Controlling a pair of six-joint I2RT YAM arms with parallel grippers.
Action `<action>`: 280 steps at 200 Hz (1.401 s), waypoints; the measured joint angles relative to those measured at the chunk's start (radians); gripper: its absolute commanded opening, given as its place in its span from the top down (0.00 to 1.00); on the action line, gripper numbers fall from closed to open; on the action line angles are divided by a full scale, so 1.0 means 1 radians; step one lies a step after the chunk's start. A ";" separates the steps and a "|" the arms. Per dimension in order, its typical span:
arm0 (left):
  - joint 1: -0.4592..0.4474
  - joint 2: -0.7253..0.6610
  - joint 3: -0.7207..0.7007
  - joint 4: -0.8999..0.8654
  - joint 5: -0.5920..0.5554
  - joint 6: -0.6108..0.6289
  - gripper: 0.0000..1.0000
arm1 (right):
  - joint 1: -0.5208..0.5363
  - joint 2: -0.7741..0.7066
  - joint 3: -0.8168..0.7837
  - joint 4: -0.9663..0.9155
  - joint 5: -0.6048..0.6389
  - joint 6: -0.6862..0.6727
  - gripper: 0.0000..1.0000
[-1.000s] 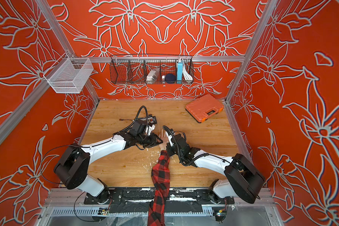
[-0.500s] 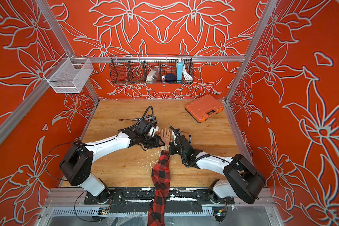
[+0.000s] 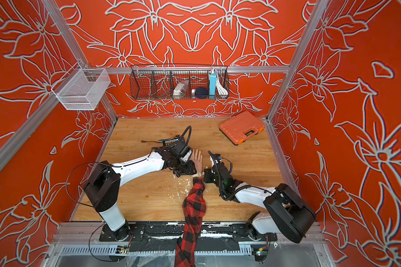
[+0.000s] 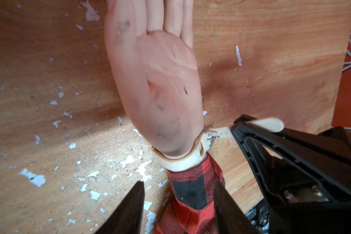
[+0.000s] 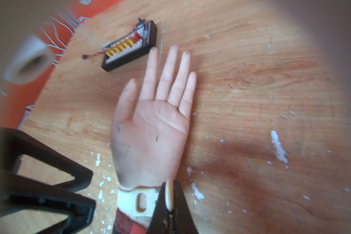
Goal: Take off the watch
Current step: Untie the watch from the hand.
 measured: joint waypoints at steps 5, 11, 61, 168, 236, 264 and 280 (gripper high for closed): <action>-0.002 0.000 0.005 -0.005 -0.003 0.000 0.44 | -0.003 0.000 -0.011 0.025 -0.010 0.009 1.00; -0.004 0.001 0.009 -0.010 -0.008 0.000 0.44 | -0.005 0.001 -0.023 0.053 -0.022 0.022 1.00; -0.006 0.001 0.019 -0.030 -0.023 -0.001 0.43 | -0.013 0.002 -0.046 0.166 -0.101 0.116 1.00; -0.006 0.001 0.017 0.004 -0.012 -0.032 0.36 | -0.013 -0.057 -0.046 0.175 -0.122 0.178 1.00; -0.006 0.027 0.017 0.040 -0.009 -0.054 0.36 | -0.013 -0.057 -0.046 0.175 -0.122 0.182 1.00; -0.006 0.052 0.027 0.042 -0.002 -0.054 0.36 | -0.013 -0.057 -0.046 0.168 -0.123 0.182 1.00; -0.006 0.055 0.034 0.043 0.000 -0.053 0.38 | -0.013 -0.057 -0.047 0.167 -0.123 0.182 1.00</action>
